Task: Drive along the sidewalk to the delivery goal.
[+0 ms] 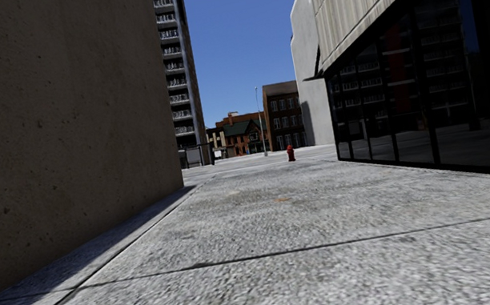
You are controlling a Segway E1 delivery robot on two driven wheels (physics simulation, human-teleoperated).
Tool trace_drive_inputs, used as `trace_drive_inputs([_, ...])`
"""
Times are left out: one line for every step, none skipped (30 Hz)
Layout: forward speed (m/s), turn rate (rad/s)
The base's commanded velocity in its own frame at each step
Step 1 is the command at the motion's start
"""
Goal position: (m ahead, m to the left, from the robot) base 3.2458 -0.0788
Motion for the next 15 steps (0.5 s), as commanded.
trace_drive_inputs([2.00,0.00])
trace_drive_inputs([2.00,0.00])
trace_drive_inputs([2.00,0.00])
trace_drive_inputs([2.00,0.00])
trace_drive_inputs([2.00,0.00])
trace_drive_inputs([2.00,0.00])
trace_drive_inputs([2.00,0.00])
trace_drive_inputs([2.00,0.00])
trace_drive_inputs([2.00,0.00])
trace_drive_inputs([2.00,0.00])
trace_drive_inputs([2.00,0.00])
trace_drive_inputs([2.00,0.00])
trace_drive_inputs([2.00,0.00])
trace_drive_inputs([2.00,0.00])
trace_drive_inputs([2.00,0.00])
